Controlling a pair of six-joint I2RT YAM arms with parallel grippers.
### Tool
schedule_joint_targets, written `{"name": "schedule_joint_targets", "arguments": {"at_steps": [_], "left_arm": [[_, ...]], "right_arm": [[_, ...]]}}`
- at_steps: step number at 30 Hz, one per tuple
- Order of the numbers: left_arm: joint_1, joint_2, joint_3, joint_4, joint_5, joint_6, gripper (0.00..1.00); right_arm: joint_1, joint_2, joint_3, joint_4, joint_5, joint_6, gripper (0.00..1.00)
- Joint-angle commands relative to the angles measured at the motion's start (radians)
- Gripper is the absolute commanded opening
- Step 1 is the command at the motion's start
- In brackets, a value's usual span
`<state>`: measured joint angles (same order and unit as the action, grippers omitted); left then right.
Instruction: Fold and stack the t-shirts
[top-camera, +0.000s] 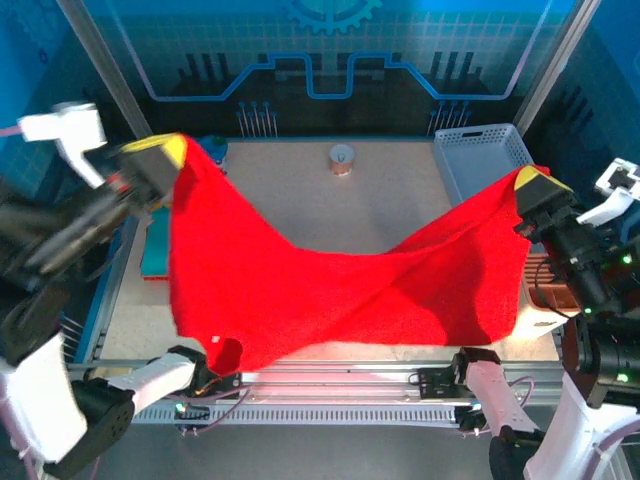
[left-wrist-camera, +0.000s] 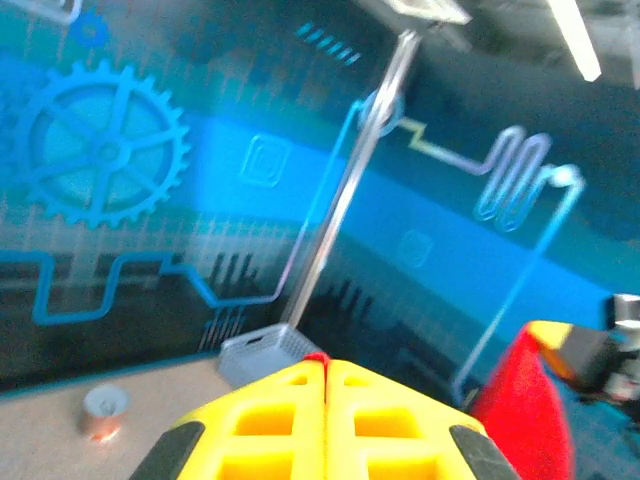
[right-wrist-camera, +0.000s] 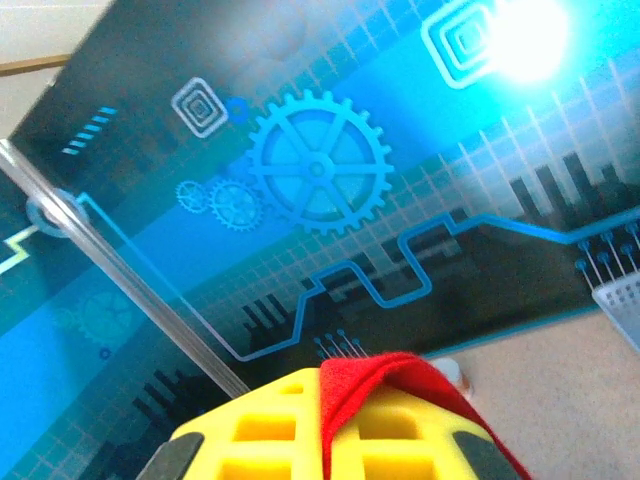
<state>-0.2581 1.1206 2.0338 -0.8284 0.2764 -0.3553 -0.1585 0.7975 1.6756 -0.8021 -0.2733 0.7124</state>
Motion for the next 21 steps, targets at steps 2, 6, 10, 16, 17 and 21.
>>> {"name": "schedule_joint_targets", "arguments": {"at_steps": [2,6,10,16,17,21], "left_arm": [[0.045,0.114,-0.167,0.117,-0.083,0.030,0.00],[0.075,0.214,-0.264,0.169,-0.123,0.052,0.00],[0.103,0.339,-0.364,0.266,-0.094,0.016,0.00],[0.127,0.601,-0.345,0.353,-0.039,-0.031,0.00],[0.131,0.654,-0.311,0.341,-0.030,-0.031,0.00],[0.155,0.829,-0.163,0.295,0.023,-0.064,0.00]], "right_arm": [[-0.009,0.091,-0.220,0.050,-0.037,0.030,0.00],[0.020,0.191,-0.408,0.156,-0.029,0.002,0.00],[0.027,0.339,-0.540,0.310,-0.055,-0.010,0.00],[0.028,0.636,-0.503,0.451,-0.057,-0.049,0.00],[0.028,0.682,-0.483,0.461,-0.056,-0.052,0.00],[0.021,0.835,-0.401,0.486,-0.056,-0.069,0.00]]}}
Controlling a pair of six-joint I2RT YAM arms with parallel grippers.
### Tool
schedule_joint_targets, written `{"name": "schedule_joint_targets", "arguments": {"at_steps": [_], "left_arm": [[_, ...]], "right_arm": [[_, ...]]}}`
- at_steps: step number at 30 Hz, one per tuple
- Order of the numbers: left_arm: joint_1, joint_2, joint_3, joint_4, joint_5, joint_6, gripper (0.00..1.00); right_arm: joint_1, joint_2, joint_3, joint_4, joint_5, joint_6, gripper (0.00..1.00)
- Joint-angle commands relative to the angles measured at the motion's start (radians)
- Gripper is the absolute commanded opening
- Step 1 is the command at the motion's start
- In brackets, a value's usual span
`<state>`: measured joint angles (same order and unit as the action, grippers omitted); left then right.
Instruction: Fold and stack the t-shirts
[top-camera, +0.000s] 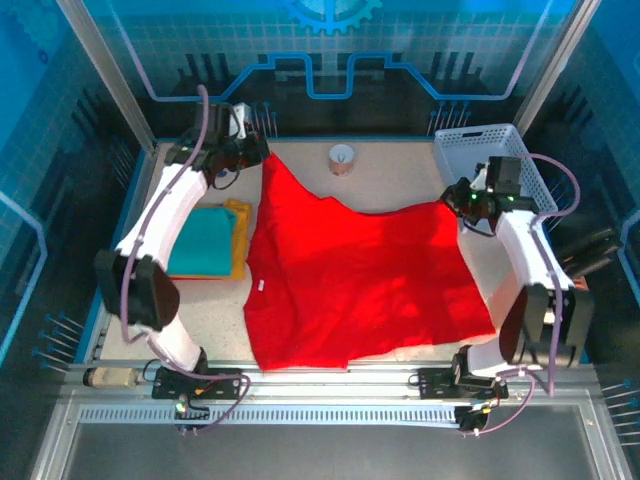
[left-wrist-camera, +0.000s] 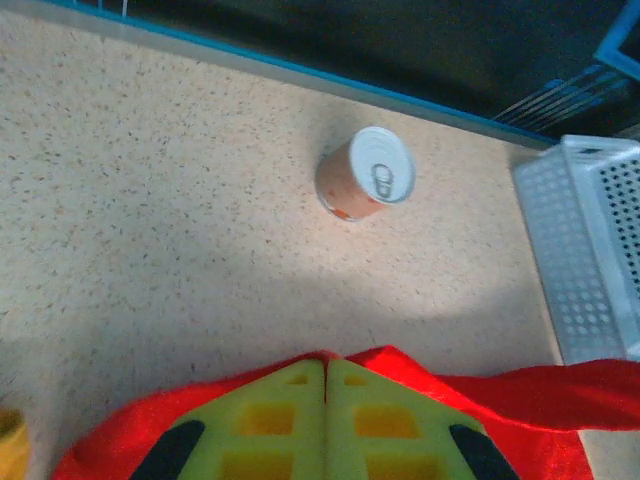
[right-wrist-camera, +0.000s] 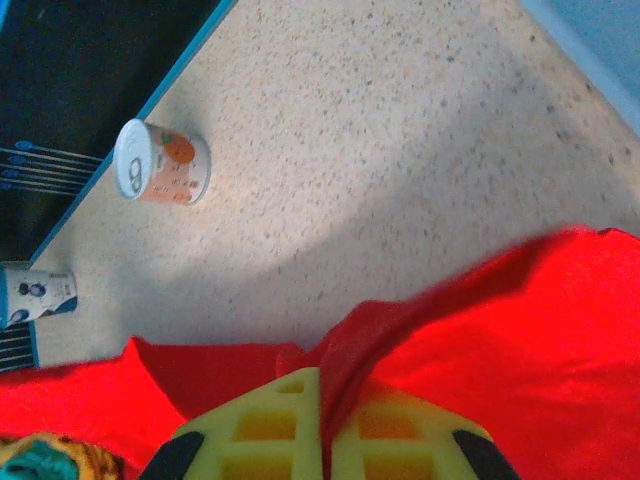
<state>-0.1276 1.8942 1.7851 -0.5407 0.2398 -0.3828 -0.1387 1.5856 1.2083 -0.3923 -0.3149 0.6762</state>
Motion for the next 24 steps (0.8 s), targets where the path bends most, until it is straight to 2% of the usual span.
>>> {"name": "schedule_joint_targets", "arguments": {"at_steps": [1,6,13,18,24], "left_arm": [[0.025,0.076,0.106,0.008,0.064,-0.042,0.00],[0.027,0.118,0.140,0.010,0.038,-0.042,0.00],[0.029,0.033,0.063,-0.020,-0.002,-0.073,0.00],[0.029,-0.097,-0.104,0.006,0.068,-0.191,0.00],[0.028,-0.314,-0.409,0.089,0.100,-0.333,0.00]], "right_arm": [[0.001,0.073,0.079,0.085,-0.015,-0.039,0.00],[-0.016,0.152,0.107,0.101,-0.026,-0.059,0.00],[-0.046,0.166,0.077,0.095,-0.022,-0.087,0.00],[-0.047,0.158,0.078,0.014,-0.005,-0.113,0.00],[-0.063,0.126,0.025,-0.064,0.068,-0.121,0.00]]}}
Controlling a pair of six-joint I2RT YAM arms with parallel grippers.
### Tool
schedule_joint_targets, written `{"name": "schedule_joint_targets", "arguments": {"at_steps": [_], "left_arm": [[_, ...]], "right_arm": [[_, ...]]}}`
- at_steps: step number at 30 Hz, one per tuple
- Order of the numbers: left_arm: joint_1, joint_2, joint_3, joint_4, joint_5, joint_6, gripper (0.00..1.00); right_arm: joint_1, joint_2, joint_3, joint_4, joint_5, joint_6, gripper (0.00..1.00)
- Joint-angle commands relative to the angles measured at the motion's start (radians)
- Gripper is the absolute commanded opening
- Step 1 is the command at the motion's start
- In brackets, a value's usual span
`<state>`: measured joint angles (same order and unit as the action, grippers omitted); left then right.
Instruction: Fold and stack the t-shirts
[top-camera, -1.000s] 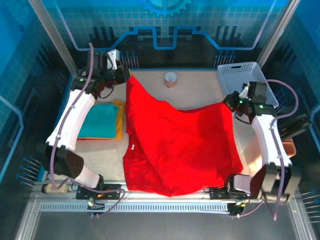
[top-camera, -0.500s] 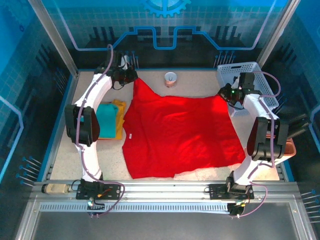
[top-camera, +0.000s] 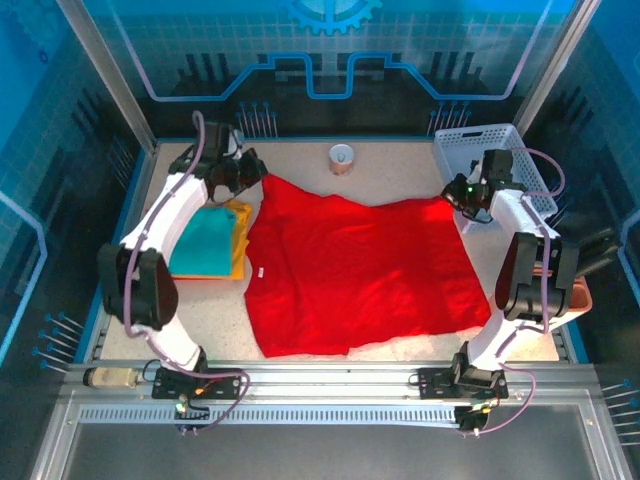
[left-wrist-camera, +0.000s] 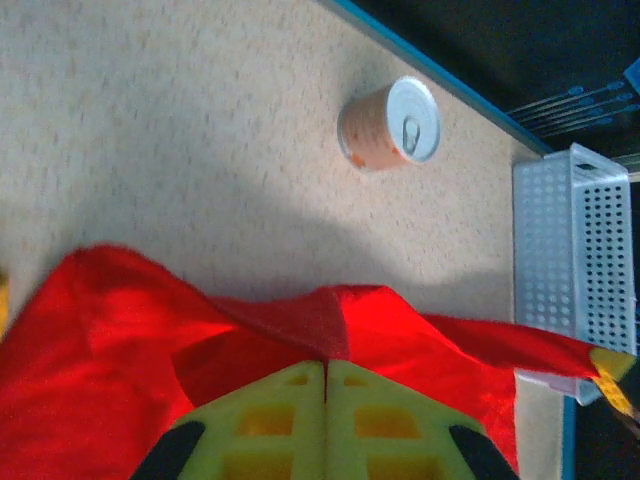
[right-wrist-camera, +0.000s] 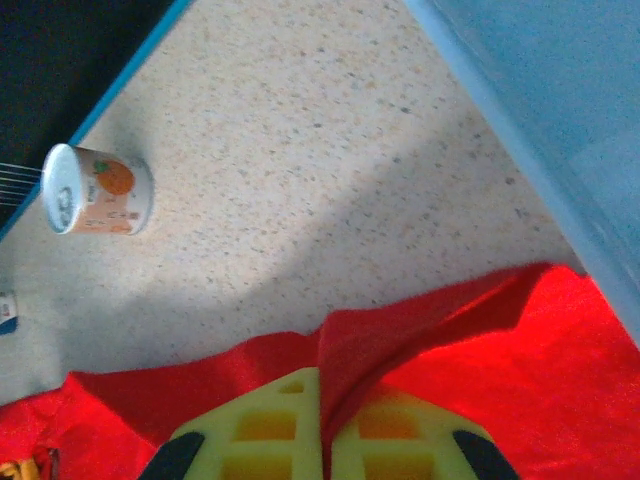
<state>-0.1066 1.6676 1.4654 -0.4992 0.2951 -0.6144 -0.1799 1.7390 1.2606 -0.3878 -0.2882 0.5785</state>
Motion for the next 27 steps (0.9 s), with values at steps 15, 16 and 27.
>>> {"name": "schedule_joint_targets", "arguments": {"at_steps": [15,16,27], "left_arm": [[-0.018,-0.476,-0.502,0.042,0.055,-0.230,0.00],[-0.024,-0.487,-0.523,0.047,0.052,-0.238,0.00],[-0.036,-0.558,-0.652,0.032,0.026,-0.244,0.00]], "right_arm": [[-0.050,0.009,-0.057,-0.153,0.085,-0.035,0.00],[-0.051,0.010,-0.055,-0.162,0.094,-0.037,0.00],[-0.065,0.013,-0.102,-0.170,0.114,-0.032,0.00]]}}
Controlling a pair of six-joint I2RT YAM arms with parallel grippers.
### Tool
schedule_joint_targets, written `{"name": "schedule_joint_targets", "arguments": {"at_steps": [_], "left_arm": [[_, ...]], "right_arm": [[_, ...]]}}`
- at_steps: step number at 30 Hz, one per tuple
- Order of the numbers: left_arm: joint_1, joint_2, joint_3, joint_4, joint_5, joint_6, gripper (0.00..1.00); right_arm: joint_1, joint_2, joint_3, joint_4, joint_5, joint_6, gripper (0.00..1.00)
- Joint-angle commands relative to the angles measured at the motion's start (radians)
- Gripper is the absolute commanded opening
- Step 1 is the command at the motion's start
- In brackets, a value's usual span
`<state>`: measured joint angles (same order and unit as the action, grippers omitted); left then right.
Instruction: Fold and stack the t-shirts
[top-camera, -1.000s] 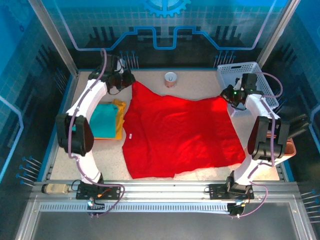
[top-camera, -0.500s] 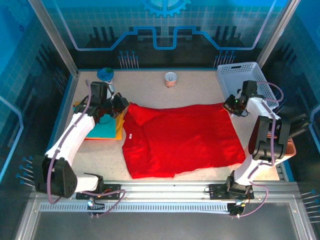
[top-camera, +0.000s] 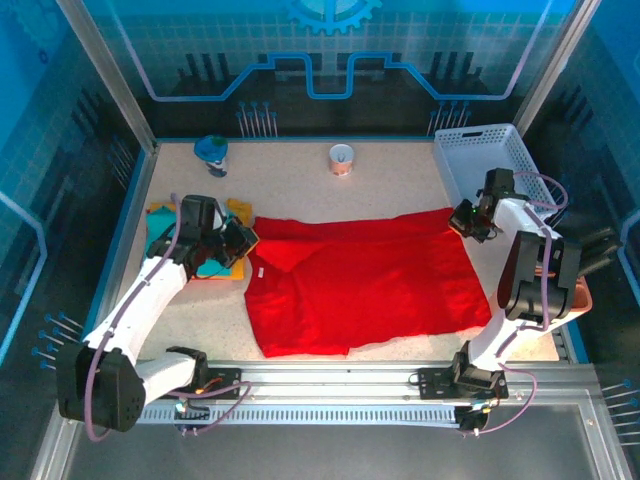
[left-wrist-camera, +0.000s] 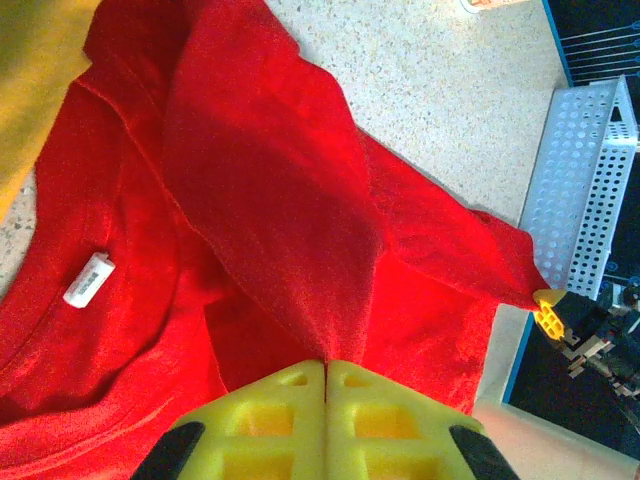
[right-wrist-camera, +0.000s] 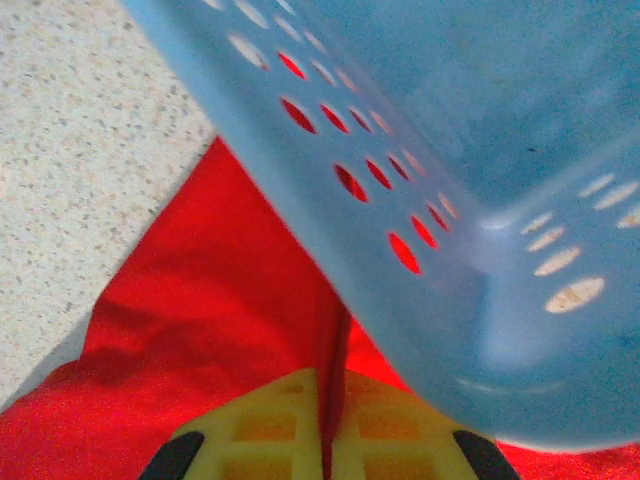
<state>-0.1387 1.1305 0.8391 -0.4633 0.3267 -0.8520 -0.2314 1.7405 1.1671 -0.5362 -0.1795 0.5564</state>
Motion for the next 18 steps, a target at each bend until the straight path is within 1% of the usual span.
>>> {"name": "schedule_joint_targets", "arguments": {"at_steps": [1,2,3,9,11,13,14,18], "left_arm": [[-0.004,-0.019,-0.034,-0.001,-0.003,-0.010,0.00],[-0.004,-0.017,-0.039,-0.003,-0.002,-0.009,0.00],[-0.004,-0.017,-0.043,-0.010,-0.004,-0.007,0.00],[-0.004,-0.030,-0.092,-0.114,-0.068,0.049,0.01],[-0.004,-0.035,-0.126,-0.138,-0.072,0.060,0.10],[-0.004,-0.036,-0.152,-0.171,-0.095,0.081,0.28],[-0.004,-0.036,-0.159,-0.187,-0.112,0.092,0.30],[-0.006,-0.047,-0.133,-0.235,-0.173,0.136,0.36]], "right_arm": [[-0.014,0.017,-0.007,-0.022,0.001,-0.011,0.00],[-0.013,0.022,-0.010,-0.022,-0.002,-0.013,0.00],[-0.013,0.024,-0.009,-0.025,0.001,-0.013,0.03],[-0.014,0.008,-0.021,-0.027,0.016,-0.016,0.21],[-0.014,0.005,-0.021,-0.031,0.017,-0.019,0.30],[-0.014,-0.001,-0.021,-0.033,0.015,-0.019,0.42],[-0.013,-0.004,-0.023,-0.032,0.009,-0.019,0.46],[0.016,-0.027,-0.023,-0.031,-0.020,-0.028,0.56]]}}
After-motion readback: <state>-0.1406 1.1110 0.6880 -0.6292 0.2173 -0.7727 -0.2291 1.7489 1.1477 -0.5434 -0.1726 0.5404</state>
